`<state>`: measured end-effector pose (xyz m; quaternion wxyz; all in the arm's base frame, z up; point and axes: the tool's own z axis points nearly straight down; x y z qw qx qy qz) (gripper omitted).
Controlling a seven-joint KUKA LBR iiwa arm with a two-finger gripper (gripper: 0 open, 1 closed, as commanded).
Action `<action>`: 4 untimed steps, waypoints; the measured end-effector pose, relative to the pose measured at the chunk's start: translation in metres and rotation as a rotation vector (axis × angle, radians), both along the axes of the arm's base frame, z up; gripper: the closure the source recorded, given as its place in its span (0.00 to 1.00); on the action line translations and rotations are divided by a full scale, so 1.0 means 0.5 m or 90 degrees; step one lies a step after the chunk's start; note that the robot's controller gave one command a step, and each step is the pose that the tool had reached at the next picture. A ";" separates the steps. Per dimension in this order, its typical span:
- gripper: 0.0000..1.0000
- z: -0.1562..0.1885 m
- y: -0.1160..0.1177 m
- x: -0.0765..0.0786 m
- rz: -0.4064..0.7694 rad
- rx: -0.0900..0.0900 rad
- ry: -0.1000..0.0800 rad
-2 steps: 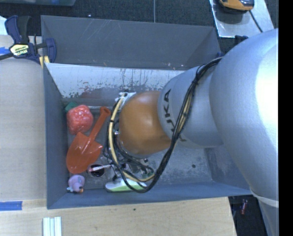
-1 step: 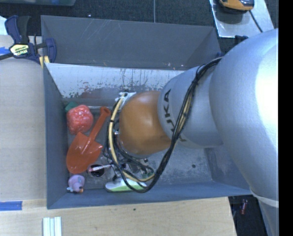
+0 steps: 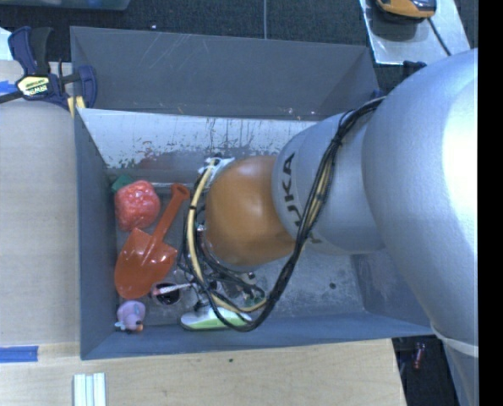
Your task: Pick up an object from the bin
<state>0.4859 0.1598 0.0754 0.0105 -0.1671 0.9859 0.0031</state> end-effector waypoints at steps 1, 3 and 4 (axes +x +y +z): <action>1.00 0.018 0.000 0.000 0.000 0.000 0.000; 1.00 0.099 -0.001 -0.002 -0.001 -0.001 0.002; 1.00 0.151 0.000 0.001 -0.001 0.000 -0.002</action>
Offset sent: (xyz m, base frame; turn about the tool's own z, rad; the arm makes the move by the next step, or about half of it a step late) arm -0.0005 -0.0002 0.0329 0.0001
